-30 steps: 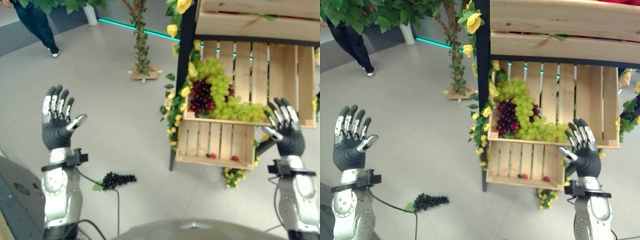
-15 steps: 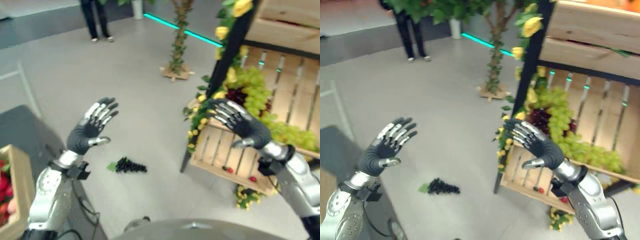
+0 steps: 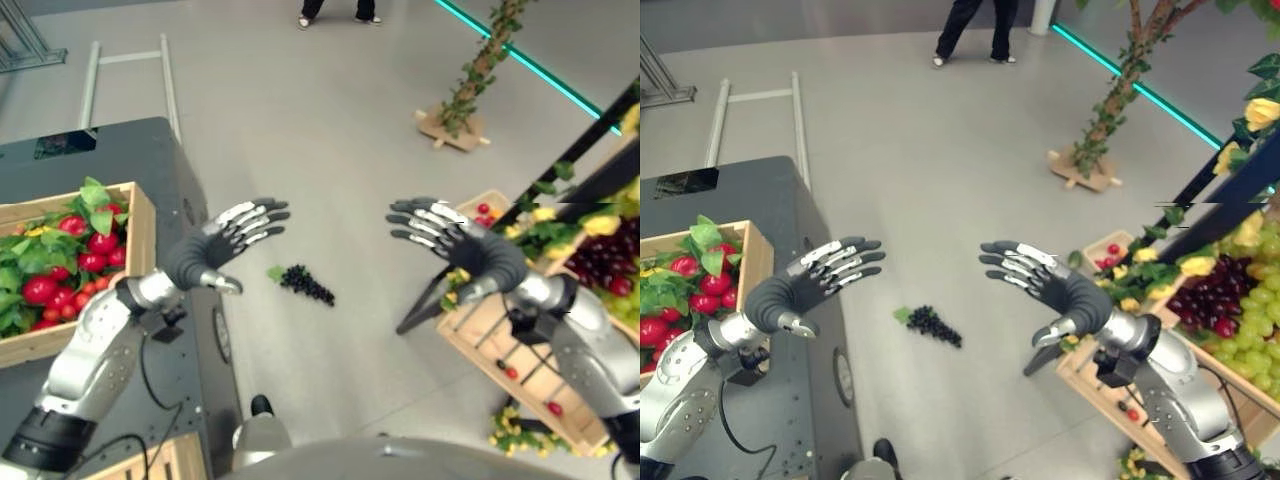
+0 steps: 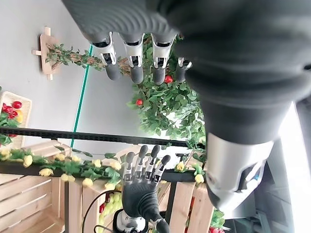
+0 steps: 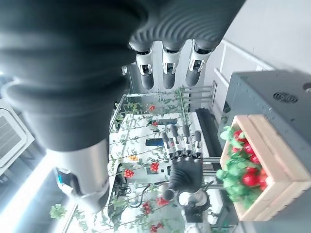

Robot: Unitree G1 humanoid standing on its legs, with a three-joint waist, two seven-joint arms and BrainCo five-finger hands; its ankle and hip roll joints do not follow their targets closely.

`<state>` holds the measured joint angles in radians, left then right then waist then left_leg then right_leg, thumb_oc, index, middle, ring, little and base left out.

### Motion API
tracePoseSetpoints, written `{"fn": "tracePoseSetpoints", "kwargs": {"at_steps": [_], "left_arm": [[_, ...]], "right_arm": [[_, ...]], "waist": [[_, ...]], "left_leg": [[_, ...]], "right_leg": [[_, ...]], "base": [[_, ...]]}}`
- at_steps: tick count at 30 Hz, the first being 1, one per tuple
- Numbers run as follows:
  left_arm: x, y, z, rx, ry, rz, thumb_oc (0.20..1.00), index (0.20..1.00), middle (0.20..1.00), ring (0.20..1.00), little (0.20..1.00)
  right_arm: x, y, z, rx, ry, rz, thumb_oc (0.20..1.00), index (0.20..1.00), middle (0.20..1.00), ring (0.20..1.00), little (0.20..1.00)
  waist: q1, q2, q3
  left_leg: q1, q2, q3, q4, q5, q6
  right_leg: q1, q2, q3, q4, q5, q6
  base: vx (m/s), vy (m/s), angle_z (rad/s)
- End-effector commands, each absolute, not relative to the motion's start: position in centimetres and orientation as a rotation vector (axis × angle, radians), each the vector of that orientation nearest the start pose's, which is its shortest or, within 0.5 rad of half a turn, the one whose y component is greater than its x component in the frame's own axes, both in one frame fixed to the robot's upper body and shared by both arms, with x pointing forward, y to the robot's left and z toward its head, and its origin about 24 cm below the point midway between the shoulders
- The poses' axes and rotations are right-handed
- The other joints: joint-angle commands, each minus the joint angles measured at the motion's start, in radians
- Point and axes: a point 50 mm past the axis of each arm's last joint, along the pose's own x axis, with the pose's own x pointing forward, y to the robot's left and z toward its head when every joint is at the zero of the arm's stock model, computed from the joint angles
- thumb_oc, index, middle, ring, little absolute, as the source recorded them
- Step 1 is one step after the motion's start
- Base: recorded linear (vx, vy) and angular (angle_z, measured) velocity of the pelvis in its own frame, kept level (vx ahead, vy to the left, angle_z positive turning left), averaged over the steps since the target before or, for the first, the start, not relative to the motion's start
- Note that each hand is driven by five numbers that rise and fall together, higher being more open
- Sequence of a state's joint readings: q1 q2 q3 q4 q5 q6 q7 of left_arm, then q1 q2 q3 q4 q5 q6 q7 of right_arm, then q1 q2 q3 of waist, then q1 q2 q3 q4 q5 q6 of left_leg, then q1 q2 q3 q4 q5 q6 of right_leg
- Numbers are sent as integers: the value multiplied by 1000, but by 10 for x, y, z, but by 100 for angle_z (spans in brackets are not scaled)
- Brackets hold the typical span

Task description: Pick up the fruits from the basket on one side to the basket on the other side

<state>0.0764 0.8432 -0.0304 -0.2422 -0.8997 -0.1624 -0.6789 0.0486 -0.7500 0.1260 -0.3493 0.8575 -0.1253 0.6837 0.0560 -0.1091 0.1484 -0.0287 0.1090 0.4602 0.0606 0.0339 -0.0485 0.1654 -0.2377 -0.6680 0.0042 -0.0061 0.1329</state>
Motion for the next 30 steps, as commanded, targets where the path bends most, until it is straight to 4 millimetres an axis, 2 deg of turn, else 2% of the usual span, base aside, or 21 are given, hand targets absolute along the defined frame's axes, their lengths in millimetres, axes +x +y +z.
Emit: {"fn": "tracePoseSetpoints", "kwargs": {"at_steps": [1, 3, 4, 6, 7, 8, 9, 10, 11, 13, 14, 16, 18, 19, 20, 21, 23, 25, 26, 27, 30], "left_arm": [[218, 226, 160, 14, -336, -851, 1000, 1000, 1000, 1000, 1000], [218, 227, 160, 15, -336, -851, 1000, 1000, 1000, 1000, 1000], [219, 226, 160, 32, -339, -843, 1000, 1000, 1000, 1000, 1000], [218, 226, 159, 34, -338, -839, 1000, 1000, 1000, 1000, 1000], [217, 225, 155, 12, -332, -840, 1000, 1000, 1000, 1000, 1000], [217, 225, 155, 11, -332, -839, 1000, 1000, 1000, 1000, 1000], [217, 224, 155, 8, -337, -841, 1000, 1000, 1000, 1000, 1000], [218, 224, 153, 3, -341, -827, 1000, 1000, 1000, 1000, 1000], [218, 223, 154, 11, -351, -821, 1000, 1000, 1000, 1000, 1000], [219, 222, 157, 26, -366, -822, 1000, 1000, 1000, 1000, 1000], [221, 221, 159, 34, -374, -823, 1000, 1000, 1000, 1000, 1000], [227, 218, 163, 28, -401, -825, 1000, 1000, 1000, 1000, 1000], [228, 214, 165, 21, -422, -832, 1000, 1000, 1000, 1000, 1000], [228, 213, 164, 16, -424, -838, 1000, 1000, 1000, 1000, 1000], [228, 213, 164, 16, -424, -838, 1000, 1000, 1000, 1000, 1000], [228, 213, 166, 17, -436, -844, 1000, 1000, 1000, 1000, 1000], [229, 213, 167, 18, -444, -837, 1000, 1000, 1000, 1000, 1000], [229, 214, 168, 21, -444, -830, 1000, 1000, 1000, 1000, 1000], [229, 218, 167, 22, -452, -798, 1000, 1000, 1000, 1000, 1000], [231, 220, 165, 8, -452, -761, 1000, 1000, 1000, 1000, 1000], [234, 219, 167, 11, -451, -772, 1000, 1000, 1000, 1000, 1000]], "right_arm": [[217, -176, 154, 77, -391, 1008, 1000, 1000, 1000, 1000, 1000], [217, -175, 154, 76, -392, 1008, 1000, 1000, 1000, 1000, 1000], [219, -173, 150, 73, -385, 995, 1000, 1000, 1000, 1000, 1000], [217, -172, 150, 65, -384, 1000, 1000, 1000, 1000, 1000, 1000], [217, -173, 146, 80, -376, 988, 1000, 1000, 1000, 1000, 1000], [217, -173, 146, 79, -375, 988, 1000, 1000, 1000, 1000, 1000], [217, -174, 144, 80, -367, 983, 1000, 1000, 1000, 1000, 1000], [217, -175, 144, 75, -364, 979, 1000, 1000, 1000, 1000, 1000], [217, -177, 145, 68, -367, 972, 1000, 1000, 1000, 1000, 1000], [218, -178, 148, 58, -379, 969, 1000, 1000, 1000, 1000, 1000], [220, -180, 149, 48, -380, 961, 1000, 1000, 1000, 1000, 1000], [222, -182, 154, 46, -399, 946, 1000, 1000, 1000, 1000, 1000], [222, -183, 156, 42, -408, 933, 1000, 1000, 1000, 1000, 1000], [219, -183, 155, 30, -396, 951, 1000, 1000, 1000, 1000, 1000], [219, -183, 155, 30, -397, 951, 1000, 1000, 1000, 1000, 1000], [218, -183, 156, 11, -383, 970, 1000, 1000, 1000, 1000, 1000], [218, -182, 157, 19, -386, 984, 1000, 1000, 1000, 1000, 1000], [220, -179, 160, 12, -393, 999, 1000, 1000, 1000, 1000, 1000], [224, -175, 162, 26, -402, 1022, 1000, 1000, 1000, 1000, 1000], [226, -174, 165, 26, -414, 1026, 1000, 1000, 1000, 1000, 1000], [229, -174, 169, 31, -424, 1020, 1000, 1000, 1000, 1000, 1000]], "waist": [[51, 10, -71], [48, 9, -71], [54, 32, -78], [48, 40, -74], [22, 57, -67], [24, 55, -68], [6, 63, -63], [-4, 69, -58], [-5, 77, -53], [-9, 81, -49], [-24, 80, -49], [-43, 72, -35], [-54, 70, -29], [-70, 71, -24], [-71, 70, -26], [-80, 65, -26], [-78, 61, -22], [-54, 49, -30], [-32, 42, -39], [-24, 42, -38], [-20, 33, -34]], "left_leg": [[-47, -40, -64, 72, -116, 27], [-47, -42, -66, 73, -117, 29], [0, -101, -111, 37, -146, 71], [21, -129, -142, 16, -147, 86], [55, -158, -213, -15, -149, 111], [55, -161, -211, -18, -149, 111], [75, -168, -241, -44, -139, 110], [88, -172, -270, -61, -129, 105], [81, -169, -286, -68, -105, 104], [80, -166, -331, -76, -100, 95], [74, -173, -369, -74, -97, 90], [74, -191, -439, -44, -111, 82], [77, -202, -506, -20, -134, 75], [79, -212, -587, 8, -148, 73], [76, -214, -587, 7, -146, 73], [79, -227, -665, 33, -161, 68], [78, -229, -707, 52, -171, 62], [76, -218, -758, 57, -180, 50], [86, -178, -799, 59, -179, 19], [86, -145, -819, 78, -180, -2], [58, -119, -846, 109, -170, -25]], "right_leg": [[-3, 27, -36, 71, -70, -18], [-4, 23, -38, 78, -72, -15], [-23, -57, -33, 229, -38, 8], [-37, -90, -11, 308, -21, 19], [-106, -82, 115, 426, -31, 13], [-112, -86, 120, 435, -35, 13], [-168, -37, 202, 457, -68, 1], [-207, 5, 245, 446, -96, -8], [-219, 17, 226, 406, -93, -30], [-243, 36, 232, 349, -104, -35], [-296, 84, 312, 300, -92, -32], [-328, 122, 433, 228, -56, -10], [-336, 125, 521, 160, -24, 4], [-355, 138, 651, 141, -3, 22], [-357, 136, 651, 139, -1, 22], [-365, 150, 763, 148, 14, 33], [-354, 148, 781, 149, 16, 34], [-322, 130, 729, 124, 0, 23], [-309, 136, 668, 150, -21, 9], [-287, 149, 635, 158, -41, -3], [-246, 159, 569, 147, -59, -17]], "base": [[77, 155, 20], [145, 250, 36], [215, 359, 29], [237, 403, 65], [181, 307, 93], [139, 233, 108], [74, 90, 98], [39, 86, 99], [17, 15, 71], [49, -56, 77], [153, -58, 84], [202, -68, 103], [251, -142, 150], [214, -149, 165], [300, -233, 163], [216, -239, 177], [168, -235, 183], [161, -359, 148], [256, -609, 144], [215, -519, 134], [79, -412, 138]]}}
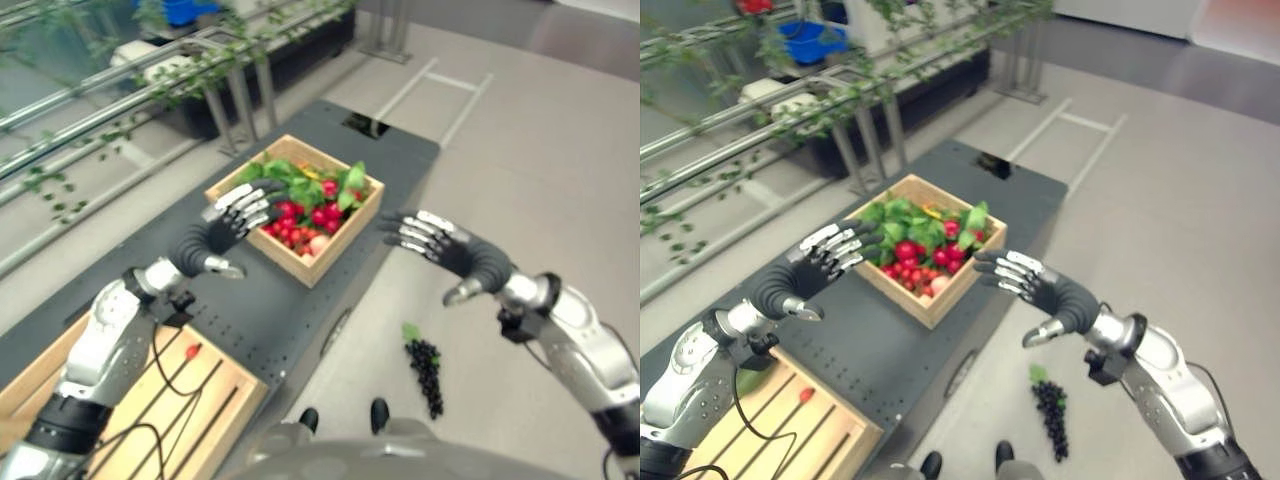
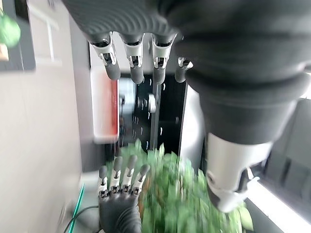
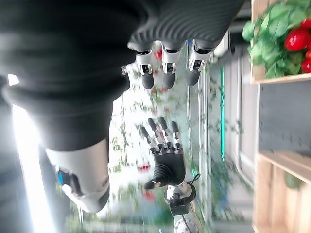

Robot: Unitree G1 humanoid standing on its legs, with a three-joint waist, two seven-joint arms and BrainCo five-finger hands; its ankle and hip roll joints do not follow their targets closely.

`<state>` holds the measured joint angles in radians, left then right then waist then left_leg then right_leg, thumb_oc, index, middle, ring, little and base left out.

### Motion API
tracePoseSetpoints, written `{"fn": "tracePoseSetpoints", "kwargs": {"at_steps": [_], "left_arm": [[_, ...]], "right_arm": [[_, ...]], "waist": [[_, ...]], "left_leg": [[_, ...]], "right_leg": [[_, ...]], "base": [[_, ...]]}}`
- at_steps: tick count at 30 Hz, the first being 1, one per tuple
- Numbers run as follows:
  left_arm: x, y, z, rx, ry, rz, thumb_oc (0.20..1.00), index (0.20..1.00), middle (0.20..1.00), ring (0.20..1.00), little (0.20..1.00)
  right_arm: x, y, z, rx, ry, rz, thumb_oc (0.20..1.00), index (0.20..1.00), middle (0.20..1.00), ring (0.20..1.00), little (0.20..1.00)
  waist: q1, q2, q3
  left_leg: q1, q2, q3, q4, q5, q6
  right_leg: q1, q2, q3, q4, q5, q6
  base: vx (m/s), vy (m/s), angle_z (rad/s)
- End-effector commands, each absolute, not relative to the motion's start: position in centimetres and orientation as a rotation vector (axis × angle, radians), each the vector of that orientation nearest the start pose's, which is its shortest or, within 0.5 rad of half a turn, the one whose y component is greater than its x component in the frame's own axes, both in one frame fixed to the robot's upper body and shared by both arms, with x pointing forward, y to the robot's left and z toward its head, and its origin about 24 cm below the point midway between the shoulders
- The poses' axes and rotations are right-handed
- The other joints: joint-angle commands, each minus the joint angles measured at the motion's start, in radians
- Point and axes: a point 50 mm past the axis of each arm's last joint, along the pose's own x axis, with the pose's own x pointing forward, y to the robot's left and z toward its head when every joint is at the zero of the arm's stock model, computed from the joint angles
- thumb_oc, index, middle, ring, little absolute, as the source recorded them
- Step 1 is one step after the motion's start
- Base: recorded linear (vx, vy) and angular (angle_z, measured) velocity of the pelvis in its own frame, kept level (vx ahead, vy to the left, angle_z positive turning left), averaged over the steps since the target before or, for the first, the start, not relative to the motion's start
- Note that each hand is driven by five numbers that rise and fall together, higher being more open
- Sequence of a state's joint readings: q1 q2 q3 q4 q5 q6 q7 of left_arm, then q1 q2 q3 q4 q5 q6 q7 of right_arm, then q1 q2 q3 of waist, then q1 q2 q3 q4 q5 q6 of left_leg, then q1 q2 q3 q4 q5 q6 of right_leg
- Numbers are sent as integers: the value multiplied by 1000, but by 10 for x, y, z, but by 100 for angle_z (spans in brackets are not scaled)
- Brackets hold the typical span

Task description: Pick up the fruits from the basket on one side to the basket on the other side

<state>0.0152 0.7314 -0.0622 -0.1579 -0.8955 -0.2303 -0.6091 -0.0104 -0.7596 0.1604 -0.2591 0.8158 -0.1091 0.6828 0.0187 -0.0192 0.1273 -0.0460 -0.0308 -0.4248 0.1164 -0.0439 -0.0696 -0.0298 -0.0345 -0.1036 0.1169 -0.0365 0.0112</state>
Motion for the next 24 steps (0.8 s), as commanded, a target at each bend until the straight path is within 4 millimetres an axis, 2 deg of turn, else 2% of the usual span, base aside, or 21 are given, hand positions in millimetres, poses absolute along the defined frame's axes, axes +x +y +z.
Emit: {"fn": "tracePoseSetpoints", "kwargs": {"at_steps": [1, 2, 3, 4, 5, 6, 7, 8, 10, 11, 15, 16, 17, 18, 21, 24], "left_arm": [[235, 219, 166, 18, -448, -763, 1000, 1000, 1000, 1000, 1000], [236, 217, 164, 4, -441, -760, 1000, 1000, 1000, 1000, 1000], [237, 217, 164, 5, -442, -761, 1000, 1000, 1000, 1000, 1000], [242, 215, 164, -6, -449, -743, 1000, 1000, 1000, 1000, 1000], [242, 215, 165, -6, -449, -744, 1000, 1000, 1000, 1000, 1000], [245, 212, 167, -10, -458, -754, 1000, 1000, 1000, 1000, 1000], [247, 211, 168, -9, -465, -752, 1000, 1000, 1000, 1000, 1000], [247, 211, 168, -9, -465, -752, 1000, 1000, 1000, 1000, 1000], [247, 208, 169, -12, -468, -764, 1000, 1000, 1000, 1000, 1000], [247, 204, 169, -22, -468, -788, 1000, 1000, 1000, 1000, 1000], [246, 199, 169, -24, -467, -814, 1000, 1000, 1000, 1000, 1000], [246, 196, 170, -14, -468, -830, 1000, 1000, 1000, 1000, 1000], [246, 196, 170, -14, -467, -831, 1000, 1000, 1000, 1000, 1000], [246, 197, 170, -3, -467, -830, 1000, 1000, 1000, 1000, 1000], [245, 198, 170, 15, -462, -824, 1000, 1000, 1000, 1000, 1000], [246, 201, 170, 42, -455, -813, 1000, 1000, 1000, 1000, 1000]], "right_arm": [[230, -175, 171, 14, -422, 1024, 1000, 1000, 1000, 1000, 1000], [230, -178, 173, 1, -421, 1007, 1000, 1000, 1000, 1000, 1000], [230, -178, 173, 1, -421, 1006, 1000, 1000, 1000, 1000, 1000], [231, -181, 176, 3, -433, 984, 1000, 1000, 1000, 1000, 1000], [231, -181, 176, 3, -433, 983, 1000, 1000, 1000, 1000, 1000], [233, -181, 180, -12, -447, 976, 1000, 1000, 1000, 1000, 1000], [234, -181, 182, -23, -451, 970, 1000, 1000, 1000, 1000, 1000], [234, -181, 182, -23, -452, 970, 1000, 1000, 1000, 1000, 1000], [236, -181, 181, -1, -453, 955, 1000, 1000, 1000, 1000, 1000], [235, -181, 178, 14, -451, 947, 1000, 1000, 1000, 1000, 1000], [234, -183, 173, 50, -447, 924, 1000, 1000, 1000, 1000, 1000], [234, -186, 171, 70, -447, 910, 1000, 1000, 1000, 1000, 1000], [234, -186, 171, 71, -447, 909, 1000, 1000, 1000, 1000, 1000], [233, -187, 168, 87, -443, 897, 1000, 1000, 1000, 1000, 1000], [233, -188, 165, 102, -442, 877, 1000, 1000, 1000, 1000, 1000], [234, -191, 164, 121, -456, 829, 1000, 1000, 1000, 1000, 1000]], "waist": [[26, -56, -12], [29, -56, -10], [26, -58, -12], [17, -62, -2], [15, -62, -4], [6, -75, 0], [5, -80, -2], [4, -81, -4], [0, -85, -11], [-11, -84, -24], [-22, -73, -45], [-33, -72, -59], [-35, -72, -60], [-39, -64, -73], [-37, -61, -80], [-29, -62, -69]], "left_leg": [[63, 44, 42, 54, -79, -16], [29, 64, 66, 41, -45, -32], [26, 61, 63, 39, -40, -31], [-36, 72, 194, 27, 6, -26], [-40, 70, 192, 25, 10, -26], [-74, 92, 386, 73, 1, -24], [-76, 103, 468, 114, -19, -17], [-80, 102, 467, 114, -17, -16], [-44, 133, 569, 156, -38, -9], [0, 153, 622, 177, -54, -13], [93, 181, 626, 175, -95, -32], [133, 209, 645, 142, -92, -41], [133, 209, 643, 140, -90, -41], [163, 221, 647, 74, -96, -52], [171, 224, 652, 31, -94, -58], [152, 218, 683, -7, -97, -49]], "right_leg": [[-29, -29, -31, 30, -45, 93], [-3, -24, -90, 21, -62, 85], [-5, -27, -93, 19, -59, 86], [14, -26, -152, -7, -63, 82], [11, -28, -153, -9, -60, 82], [20, -40, -210, -38, -47, 83], [20, -51, -246, -48, -41, 80], [17, -52, -247, -49, -39, 80], [23, -56, -292, -59, -38, 70], [28, -53, -338, -69, -44, 56], [43, -27, -380, -67, -75, 40], [33, -32, -424, -72, -67, 38], [33, -31, -426, -73, -67, 38], [26, -37, -452, -78, -58, 40], [25, -44, -466, -83, -45, 46], [20, -79, -492, -85, -4, 69]], "base": [[-4, -353, 113], [-4, -352, 105], [-88, -373, 132], [-80, -170, 104], [-167, -291, 147], [-142, -159, 148], [-142, -161, 153], [-80, -76, 93], [-63, -102, 58], [-39, -101, 82], [18, -31, 108], [-51, 46, 99], [-93, 128, 159], [-57, 124, 166], [-54, 129, 120], [-118, 295, 40]]}}
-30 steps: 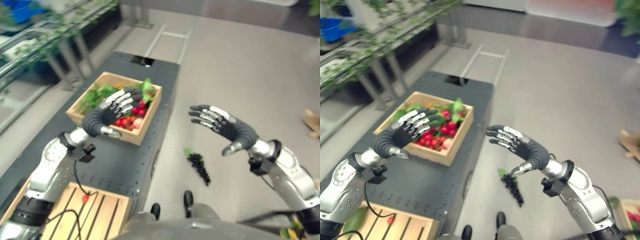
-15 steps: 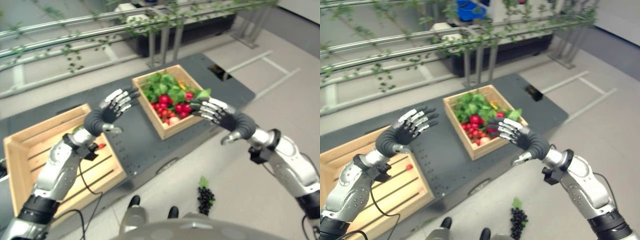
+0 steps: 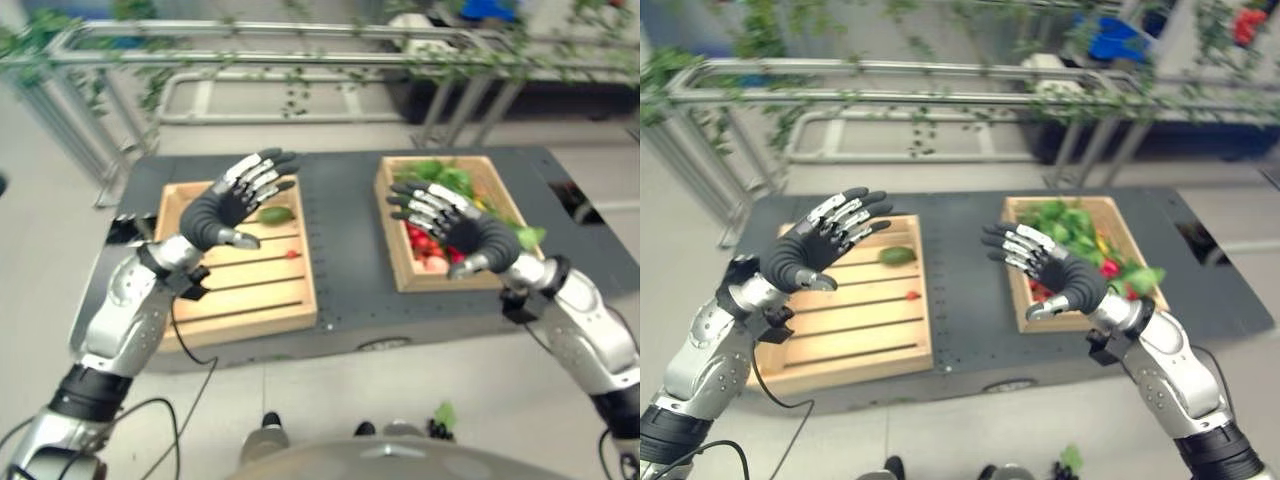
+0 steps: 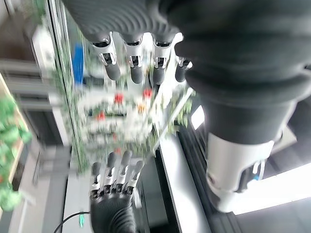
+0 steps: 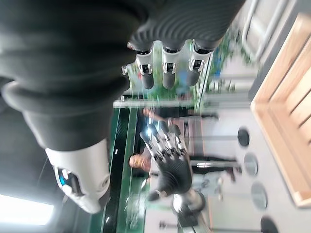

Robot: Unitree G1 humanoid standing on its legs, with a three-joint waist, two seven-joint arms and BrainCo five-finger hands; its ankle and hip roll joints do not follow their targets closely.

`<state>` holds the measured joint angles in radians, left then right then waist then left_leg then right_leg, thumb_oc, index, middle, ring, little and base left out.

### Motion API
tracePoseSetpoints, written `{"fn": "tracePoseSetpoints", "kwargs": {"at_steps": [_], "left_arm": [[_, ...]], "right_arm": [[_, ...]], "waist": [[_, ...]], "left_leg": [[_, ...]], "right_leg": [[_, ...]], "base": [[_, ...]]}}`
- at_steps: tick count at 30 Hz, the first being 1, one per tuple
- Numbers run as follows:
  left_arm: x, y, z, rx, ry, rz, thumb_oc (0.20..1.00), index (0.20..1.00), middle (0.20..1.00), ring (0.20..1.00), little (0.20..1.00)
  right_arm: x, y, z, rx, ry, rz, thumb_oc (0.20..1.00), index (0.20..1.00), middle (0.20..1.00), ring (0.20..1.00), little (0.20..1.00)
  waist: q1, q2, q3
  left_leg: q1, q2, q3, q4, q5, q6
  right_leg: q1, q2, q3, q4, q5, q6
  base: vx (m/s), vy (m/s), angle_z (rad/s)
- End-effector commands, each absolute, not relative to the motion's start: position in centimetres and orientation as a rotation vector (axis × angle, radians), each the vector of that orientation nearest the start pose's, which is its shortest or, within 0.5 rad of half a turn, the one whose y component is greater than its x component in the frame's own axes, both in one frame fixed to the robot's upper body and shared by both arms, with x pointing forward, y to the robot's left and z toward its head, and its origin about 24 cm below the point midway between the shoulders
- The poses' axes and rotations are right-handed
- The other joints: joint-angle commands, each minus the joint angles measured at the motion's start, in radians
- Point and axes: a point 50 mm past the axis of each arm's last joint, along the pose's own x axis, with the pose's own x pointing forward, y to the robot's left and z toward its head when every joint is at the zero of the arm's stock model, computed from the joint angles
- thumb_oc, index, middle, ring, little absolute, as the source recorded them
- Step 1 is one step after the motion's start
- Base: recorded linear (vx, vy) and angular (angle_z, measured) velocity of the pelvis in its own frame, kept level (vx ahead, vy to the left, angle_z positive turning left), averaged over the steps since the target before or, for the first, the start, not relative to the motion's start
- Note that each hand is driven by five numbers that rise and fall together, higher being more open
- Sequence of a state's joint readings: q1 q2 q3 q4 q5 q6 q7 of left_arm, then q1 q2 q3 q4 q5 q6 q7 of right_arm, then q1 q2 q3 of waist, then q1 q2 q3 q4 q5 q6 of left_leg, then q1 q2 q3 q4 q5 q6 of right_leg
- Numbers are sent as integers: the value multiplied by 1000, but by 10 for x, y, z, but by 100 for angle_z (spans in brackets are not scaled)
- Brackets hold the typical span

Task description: Pick up the fruits from the basket on one side to the basket on the other side

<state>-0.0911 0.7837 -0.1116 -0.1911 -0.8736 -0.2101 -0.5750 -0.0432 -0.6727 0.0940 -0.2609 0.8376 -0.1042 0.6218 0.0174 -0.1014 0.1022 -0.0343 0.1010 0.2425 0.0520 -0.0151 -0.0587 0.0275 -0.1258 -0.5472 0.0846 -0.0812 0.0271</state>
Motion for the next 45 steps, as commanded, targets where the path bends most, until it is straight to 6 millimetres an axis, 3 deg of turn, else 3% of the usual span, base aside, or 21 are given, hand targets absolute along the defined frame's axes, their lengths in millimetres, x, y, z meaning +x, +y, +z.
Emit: {"fn": "tracePoseSetpoints", "kwargs": {"at_steps": [1, 6, 7, 14, 16, 17, 18, 21, 22, 28, 29, 31, 33, 34, 35, 36, 37, 40, 42, 44, 45], "left_arm": [[244, 204, 170, 62, -449, -800, 1000, 1000, 1000, 1000, 1000], [240, 210, 170, 87, -441, -784, 1000, 1000, 1000, 1000, 1000], [240, 211, 172, 102, -444, -777, 1000, 1000, 1000, 1000, 1000], [236, 212, 175, 128, -462, -769, 1000, 1000, 1000, 1000, 1000], [237, 212, 177, 135, -467, -764, 1000, 1000, 1000, 1000, 1000], [238, 210, 178, 129, -475, -772, 1000, 1000, 1000, 1000, 1000], [239, 208, 176, 112, -471, -785, 1000, 1000, 1000, 1000, 1000], [238, 207, 172, 100, -459, -786, 1000, 1000, 1000, 1000, 1000], [237, 209, 167, 81, -457, -763, 1000, 1000, 1000, 1000, 1000], [234, 219, 145, 30, -394, -670, 1000, 1000, 1000, 1000, 1000], [236, 222, 122, -38, -335, -588, 1000, 1000, 1000, 1000, 1000], [237, 226, 109, -62, -296, -539, 1000, 1000, 1000, 1000, 1000], [237, 240, 63, -18, -143, -367, 1000, 1000, 1000, 1000, 1000], [238, 240, 63, -17, -144, -367, 1000, 1000, 1000, 1000, 1000], [237, 245, 45, 30, -79, -302, 1000, 1000, 1000, 1000, 1000], [230, 249, 6, 33, 72, -213, 1000, 1000, 1000, 1000, 1000], [230, 249, 6, 33, 72, -213, 1000, 1000, 1000, 1000, 1000], [209, 261, -44, 151, 289, -49, 1000, 1000, 1000, 1000, 1000], [200, 264, -59, 233, 363, 2, 1000, 1000, 1000, 1000, 1000], [174, 270, -86, 259, 513, 52, 1000, 1000, 1000, 1000, 1000], [174, 270, -86, 259, 513, 52, 1000, 1000, 1000, 1000, 1000]], "right_arm": [[235, -189, 158, 135, -448, 813, 1000, 1000, 1000, 1000, 1000], [234, -187, 154, 144, -442, 808, 1000, 1000, 1000, 1000, 1000], [236, -186, 151, 137, -442, 792, 1000, 1000, 1000, 1000, 1000], [238, -176, 153, 127, -459, 813, 1000, 1000, 1000, 1000, 1000], [240, -174, 154, 107, -469, 810, 1000, 1000, 1000, 1000, 1000], [240, -172, 155, 104, -472, 818, 1000, 1000, 1000, 1000, 1000], [238, -171, 155, 108, -468, 838, 1000, 1000, 1000, 1000, 1000], [236, -169, 151, 122, -449, 852, 1000, 1000, 1000, 1000, 1000], [235, -169, 148, 144, -447, 845, 1000, 1000, 1000, 1000, 1000], [240, -171, 130, 171, -390, 776, 1000, 1000, 1000, 1000, 1000], [238, -179, 106, 210, -301, 691, 1000, 1000, 1000, 1000, 1000], [238, -183, 95, 190, -261, 645, 1000, 1000, 1000, 1000, 1000], [236, -200, 60, 99, -133, 478, 1000, 1000, 1000, 1000, 1000], [237, -201, 60, 98, -134, 478, 1000, 1000, 1000, 1000, 1000], [235, -205, 48, 61, -94, 423, 1000, 1000, 1000, 1000, 1000], [229, -214, 22, 80, 3, 329, 1000, 1000, 1000, 1000, 1000], [229, -214, 22, 80, 2, 328, 1000, 1000, 1000, 1000, 1000], [219, -229, -7, 76, 99, 150, 1000, 1000, 1000, 1000, 1000], [215, -237, -22, 50, 152, 60, 1000, 1000, 1000, 1000, 1000], [200, -251, -43, -34, 261, -25, 1000, 1000, 1000, 1000, 1000], [200, -251, -43, -35, 261, -25, 1000, 1000, 1000, 1000, 1000]], "waist": [[-8, 21, -34], [8, 16, -15], [15, 11, -10], [36, 1, 18], [31, 15, 28], [23, 14, 34], [23, 22, 31], [41, 16, 7], [46, 6, -3], [49, 6, -23], [44, 7, -23], [41, 8, -22], [31, 11, -25], [31, 11, -24], [29, 13, -23], [24, 16, -25], [24, 17, -25], [15, 25, -26], [11, 30, -25], [7, 35, -26], [7, 35, -26]], "left_leg": [[132, 57, -28, 49, -145, -43], [117, 15, -49, 24, -152, -14], [97, -12, -64, -5, -144, -1], [76, -90, -73, -49, -134, 42], [66, -93, -83, -52, -121, 52], [41, -103, -82, -48, -92, 64], [24, -106, -87, -43, -79, 74], [12, -111, -80, -46, -72, 77], [16, -119, -84, -56, -63, 72], [22, -111, -60, -64, -57, 65], [31, -101, -64, -68, -51, 53], [32, -97, -68, -70, -48, 50], [36, -90, -73, -72, -42, 42], [36, -90, -73, -72, -42, 42], [36, -86, -75, -68, -42, 40], [36, -82, -78, -58, -44, 38], [36, -82, -79, -58, -44, 38], [38, -80, -81, -45, -49, 36], [39, -79, -79, -42, -51, 36], [40, -78, -78, -36, -54, 36], [40, -78, -78, -36, -54, 36]], "right_leg": [[-43, -5, -37, -45, 61, 64], [-56, -38, -24, -39, 97, 94], [-68, -58, -23, -52, 127, 115], [-94, -123, -11, -75, 203, 170], [-108, -141, 35, -19, 192, 183], [-126, -143, 86, 31, 170, 164], [-116, -110, 150, 87, 116, 150], [-70, -88, 152, 79, 71, 138], [-69, -52, 183, 19, 61, 130], [-45, -35, 179, -59, 79, 127], [-23, -28, 161, -77, 72, 117], [-18, -24, 158, -81, 69, 113], [-4, -18, 145, -90, 63, 107], [-3, -18, 145, -90, 63, 107], [0, -16, 140, -90, 59, 104], [6, -13, 134, -88, 51, 100], [6, -13, 134, -89, 51, 100], [11, -11, 138, -85, 42, 94], [15, -12, 139, -83, 40, 93], [16, -12, 142, -79, 36, 92], [16, -12, 142, -79, 36, 92]], "base": [[-94, 308, 33], [-110, 239, 12], [-142, 255, 19], [-124, 268, 12], [-184, 203, 3], [-276, 217, 10], [-222, 159, 15], [-56, 30, 9], [-16, -31, -19], [1, -53, -14], [21, -89, -5], [12, -95, 9], [10, -73, 24], [1, -37, 19], [1, -42, 11], [1, -42, 10], [9, -24, 11], [6, -2, 7], [0, 0, 0], [0, 0, 0], [0, 0, 0]]}}
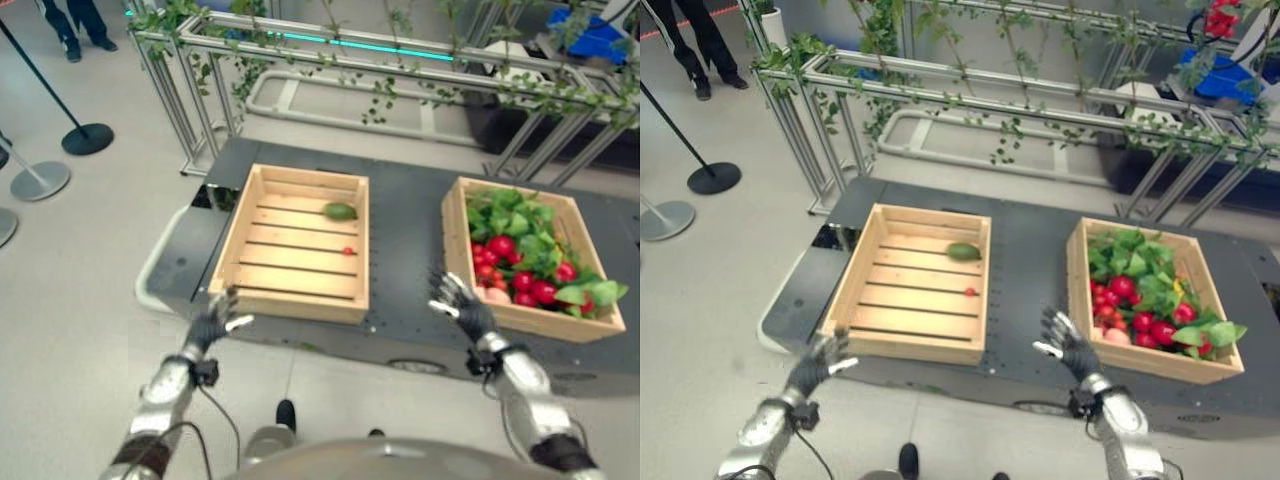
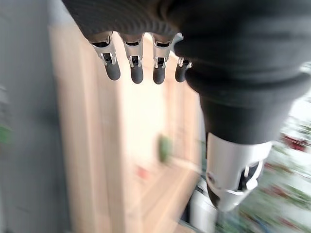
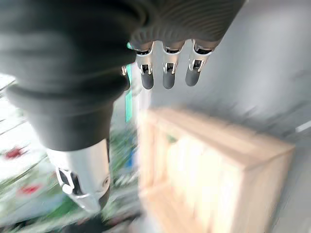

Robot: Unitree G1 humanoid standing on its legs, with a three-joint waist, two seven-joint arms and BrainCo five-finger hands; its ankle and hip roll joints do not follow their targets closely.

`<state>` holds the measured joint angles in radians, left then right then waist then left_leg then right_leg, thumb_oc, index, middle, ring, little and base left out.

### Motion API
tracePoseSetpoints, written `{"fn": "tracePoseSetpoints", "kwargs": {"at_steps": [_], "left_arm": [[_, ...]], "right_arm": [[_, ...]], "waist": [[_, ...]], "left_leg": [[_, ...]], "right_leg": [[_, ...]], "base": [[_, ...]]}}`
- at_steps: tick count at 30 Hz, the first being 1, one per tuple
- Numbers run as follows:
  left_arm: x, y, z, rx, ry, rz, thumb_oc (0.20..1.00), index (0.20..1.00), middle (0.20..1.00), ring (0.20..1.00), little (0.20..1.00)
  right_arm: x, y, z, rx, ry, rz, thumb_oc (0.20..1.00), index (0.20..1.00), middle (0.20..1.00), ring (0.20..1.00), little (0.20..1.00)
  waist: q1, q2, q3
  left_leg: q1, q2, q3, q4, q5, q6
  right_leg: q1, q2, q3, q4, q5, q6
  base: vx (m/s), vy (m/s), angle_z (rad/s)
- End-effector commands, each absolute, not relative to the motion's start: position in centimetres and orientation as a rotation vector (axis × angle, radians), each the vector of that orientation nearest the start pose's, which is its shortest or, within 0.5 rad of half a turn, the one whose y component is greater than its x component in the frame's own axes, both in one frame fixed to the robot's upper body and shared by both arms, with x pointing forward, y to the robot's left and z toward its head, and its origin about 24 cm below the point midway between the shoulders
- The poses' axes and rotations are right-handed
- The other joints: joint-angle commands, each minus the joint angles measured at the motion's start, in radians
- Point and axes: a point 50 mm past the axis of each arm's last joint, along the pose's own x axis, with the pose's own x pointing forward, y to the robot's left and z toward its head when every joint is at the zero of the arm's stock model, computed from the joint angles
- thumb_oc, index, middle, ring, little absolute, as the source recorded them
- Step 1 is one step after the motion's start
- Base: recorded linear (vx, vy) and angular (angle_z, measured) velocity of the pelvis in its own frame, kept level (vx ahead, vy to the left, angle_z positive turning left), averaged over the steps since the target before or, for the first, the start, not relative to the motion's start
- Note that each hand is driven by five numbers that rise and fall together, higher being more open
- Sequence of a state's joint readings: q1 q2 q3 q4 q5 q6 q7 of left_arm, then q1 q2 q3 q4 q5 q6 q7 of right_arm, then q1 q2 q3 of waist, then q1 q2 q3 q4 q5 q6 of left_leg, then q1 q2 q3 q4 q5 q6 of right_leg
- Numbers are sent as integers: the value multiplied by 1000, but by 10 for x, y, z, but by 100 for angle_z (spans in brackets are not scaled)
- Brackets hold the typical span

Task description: Pick up the fruits from the basket on one side to the basket on the other side

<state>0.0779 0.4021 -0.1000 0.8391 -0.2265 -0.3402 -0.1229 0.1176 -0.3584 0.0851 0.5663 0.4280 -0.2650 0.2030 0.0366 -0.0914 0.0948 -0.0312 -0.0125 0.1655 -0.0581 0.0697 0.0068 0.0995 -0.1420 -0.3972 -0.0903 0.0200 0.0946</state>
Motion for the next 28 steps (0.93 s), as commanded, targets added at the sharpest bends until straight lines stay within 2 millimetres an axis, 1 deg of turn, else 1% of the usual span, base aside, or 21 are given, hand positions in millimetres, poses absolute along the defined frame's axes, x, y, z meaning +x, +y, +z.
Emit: {"fn": "tracePoseSetpoints", "kwargs": {"at_steps": [1, 3, 5, 7, 9, 10, 11, 12, 13, 14, 15, 18, 20, 21, 23, 25, 26, 27, 28], "left_arm": [[165, 272, -92, 264, 554, 74, 1000, 1000, 1000, 1000, 1000], [151, 276, -102, 239, 619, 114, 1000, 1000, 1000, 1000, 1000], [138, 278, -110, 216, 673, 158, 1000, 1000, 1000, 1000, 1000], [125, 279, -120, 196, 742, 195, 1000, 1000, 1000, 1000, 1000], [115, 277, -127, 165, 799, 238, 1000, 1000, 1000, 1000, 1000], [109, 276, -132, 160, 847, 250, 1000, 1000, 1000, 1000, 1000], [109, 276, -132, 160, 847, 250, 1000, 1000, 1000, 1000, 1000], [104, 275, -137, 186, 901, 248, 1000, 1000, 1000, 1000, 1000], [104, 275, -137, 186, 900, 248, 1000, 1000, 1000, 1000, 1000], [99, 273, -141, 183, 946, 240, 1000, 1000, 1000, 1000, 1000], [99, 273, -141, 183, 946, 240, 1000, 1000, 1000, 1000, 1000], [87, 268, -148, 197, 1051, 188, 1000, 1000, 1000, 1000, 1000], [77, 266, -153, 227, 1139, 141, 1000, 1000, 1000, 1000, 1000], [75, 264, -155, 201, 1160, 142, 1000, 1000, 1000, 1000, 1000], [55, 261, -161, 162, 1267, 122, 1000, 1000, 1000, 1000, 1000], [50, 259, -162, 114, 1291, 136, 1000, 1000, 1000, 1000, 1000], [49, 257, -163, 103, 1294, 136, 1000, 1000, 1000, 1000, 1000], [52, 255, -163, 98, 1281, 137, 1000, 1000, 1000, 1000, 1000], [52, 255, -163, 98, 1281, 137, 1000, 1000, 1000, 1000, 1000]], "right_arm": [[194, -255, -48, -51, 292, -40, 1000, 1000, 1000, 1000, 1000], [183, -263, -56, -104, 343, -72, 1000, 1000, 1000, 1000, 1000], [175, -266, -61, -94, 371, -91, 1000, 1000, 1000, 1000, 1000], [162, -270, -76, -68, 450, -136, 1000, 1000, 1000, 1000, 1000], [149, -273, -90, -80, 540, -177, 1000, 1000, 1000, 1000, 1000], [138, -271, -105, -70, 631, -193, 1000, 1000, 1000, 1000, 1000], [138, -271, -105, -70, 631, -193, 1000, 1000, 1000, 1000, 1000], [123, -272, -120, -107, 756, -201, 1000, 1000, 1000, 1000, 1000], [124, -272, -120, -107, 755, -201, 1000, 1000, 1000, 1000, 1000], [102, -270, -137, -101, 908, -208, 1000, 1000, 1000, 1000, 1000], [102, -270, -137, -101, 907, -208, 1000, 1000, 1000, 1000, 1000], [66, -270, -153, -81, 1124, -242, 1000, 1000, 1000, 1000, 1000], [37, -270, -160, -83, 1295, -264, 1000, 1000, 1000, 1000, 1000], [33, -269, -161, -53, 1316, -277, 1000, 1000, 1000, 1000, 1000], [24, -270, -162, -67, 1380, -267, 1000, 1000, 1000, 1000, 1000], [24, -268, -162, -40, 1388, -271, 1000, 1000, 1000, 1000, 1000], [27, -266, -163, -33, 1377, -262, 1000, 1000, 1000, 1000, 1000], [33, -264, -163, -28, 1356, -257, 1000, 1000, 1000, 1000, 1000], [33, -264, -163, -28, 1356, -257, 1000, 1000, 1000, 1000, 1000]], "waist": [[-13, 25, -17], [-14, 26, -19], [-17, 28, -17], [-19, 27, -19], [-21, 27, -19], [-21, 28, -19], [-21, 28, -19], [-19, 28, -20], [-20, 28, -19], [-16, 29, -23], [-16, 29, -22], [-13, 31, -31], [-7, 34, -40], [-6, 36, -43], [-6, 41, -54], [-7, 44, -60], [-7, 46, -63], [-7, 47, -64], [-7, 47, -64]], "left_leg": [[39, 36, -1, 74, -140, -29], [42, 36, -2, 72, -140, -29], [47, 35, -1, 68, -139, -29], [50, 34, -1, 65, -138, -29], [51, 33, 0, 60, -136, -29], [54, 32, -1, 58, -136, -28], [54, 32, -1, 57, -136, -28], [57, 31, 0, 53, -136, -26], [57, 31, 0, 53, -136, -26], [60, 28, -2, 47, -136, -25], [60, 28, -2, 47, -135, -25], [65, 25, -7, 40, -134, -23], [68, 23, -12, 34, -136, -20], [70, 22, -15, 32, -136, -19], [79, 20, -13, 25, -139, -17], [86, 19, -13, 22, -141, -15], [89, 18, -12, 20, -142, -14], [91, 16, -12, 18, -142, -13], [91, 16, -12, 18, -142, -13]], "right_leg": [[-55, 5, -7, 96, -67, 23], [-52, 5, -7, 96, -68, 23], [-49, 6, -5, 96, -68, 23], [-45, 6, -3, 93, -67, 23], [-43, 6, -3, 92, -68, 23], [-41, 8, -3, 92, -68, 22], [-41, 8, -3, 92, -68, 22], [-41, 8, 2, 91, -68, 20], [-41, 8, 2, 91, -68, 20], [-38, 8, 2, 88, -67, 20], [-38, 8, 2, 88, -67, 20], [-32, 9, -3, 84, -66, 20], [-28, 10, -11, 80, -67, 20], [-26, 9, -12, 79, -66, 20], [-20, 10, -10, 74, -66, 21], [-14, 11, -7, 73, -68, 21], [-14, 11, -6, 73, -68, 21], [-13, 10, -3, 72, -69, 21], [-13, 10, -3, 72, -69, 21]], "base": [[0, 0, 0], [0, 0, 0], [0, 0, 0], [0, 0, 0], [9, 4, 2], [0, 0, 0], [0, 0, 0], [0, 0, 0], [0, 0, 0], [0, 0, 0], [0, 0, 0], [24, 13, 0], [43, 17, 0], [49, 27, 1], [66, 38, 0], [66, 45, -2], [54, 50, -1], [33, 35, -1], [0, 0, 0]]}}
